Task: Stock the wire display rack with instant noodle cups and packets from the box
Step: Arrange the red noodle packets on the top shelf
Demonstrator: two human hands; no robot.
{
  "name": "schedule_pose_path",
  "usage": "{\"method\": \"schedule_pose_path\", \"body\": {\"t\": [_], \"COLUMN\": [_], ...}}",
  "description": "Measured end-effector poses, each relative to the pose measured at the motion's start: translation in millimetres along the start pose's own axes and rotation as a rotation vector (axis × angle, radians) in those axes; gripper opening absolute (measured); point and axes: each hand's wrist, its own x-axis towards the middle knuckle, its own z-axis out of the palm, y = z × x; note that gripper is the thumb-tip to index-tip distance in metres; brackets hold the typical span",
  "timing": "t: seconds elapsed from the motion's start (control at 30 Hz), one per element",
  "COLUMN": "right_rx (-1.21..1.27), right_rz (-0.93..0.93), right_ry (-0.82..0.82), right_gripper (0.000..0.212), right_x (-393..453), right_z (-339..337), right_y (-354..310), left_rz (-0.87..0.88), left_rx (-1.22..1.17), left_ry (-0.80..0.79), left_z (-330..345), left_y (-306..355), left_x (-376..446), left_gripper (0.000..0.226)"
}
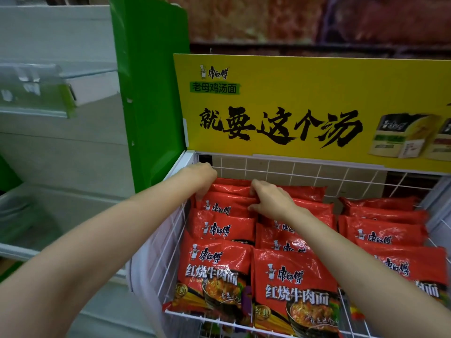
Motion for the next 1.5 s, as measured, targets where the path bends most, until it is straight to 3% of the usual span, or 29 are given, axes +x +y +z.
{"method": "schedule_pose_path", "body": {"t": [0.07,0.13,0.23,0.33,0.5,0.57,0.67,0.8,1.0,1.13,1.27,1.33,1.4,1.5], "right_rx": [-0.001,0.008,-0.019,-0.103,-0.222,-0.238,-0.202,-0.189,-0.266,-0.216,-0.084,-0.032,-0.065,-0.282], "right_rz": [-0.011,-0.075,-0.134,-0.098,-0.121,-0.112,-0.098,-0.070,-0.101,-0.063,-0.150,-0.230,-0.269,-0.224], "right_ry": [0.083,0.130,-0.098,-0.331,-0.338,-0.345,-0.298,-0.096,-0.081,-0.113,0.064,0.060,-0.079,-0.329], "right_gripper": [0.041,0.032,0.027,0.041,0.060,0.060,0.060,0.055,0.060,0.067,0.034,0.017,0.020,0.044], "right_x": [-4,-9,-17,-19,-12,-13,-14,-15,-22,-23,-34,-39,-44,-50], "right_z": [-7,-14,-16,-5,15,20,19,9,22,4,-20,-22,-16,3], "right_y": [-1,-5,-13,-18,-22,-22,-18,-9,-17,-15,-24,-34,-43,-54], "left_rz": [0.009,0.022,0.063,0.101,0.180,0.194,0.177,0.094,0.029,0.002,-0.020,-0.015,0.069,0.151], "left_rx": [-0.042,-0.082,-0.125,-0.119,0.058,0.105,0.152,0.139,0.203,0.132,0.041,-0.026,-0.093,-0.117], "left_ry": [0.035,0.005,-0.159,-0.254,-0.268,-0.266,-0.146,0.025,-0.057,-0.009,0.143,0.205,0.094,-0.298], "left_z": [-1,5,21,27,26,24,16,9,14,9,5,4,6,27], "left_y": [-7,-11,-6,2,19,24,20,13,15,11,10,10,15,32], "left_x": [1,0,0,-2,-16,-22,-24,-22,-24,-27,-34,-35,-36,-32], "left_gripper": [0.038,0.023,0.022,0.027,0.065,0.068,0.061,0.050,0.062,0.052,0.040,0.038,0.032,0.026]}}
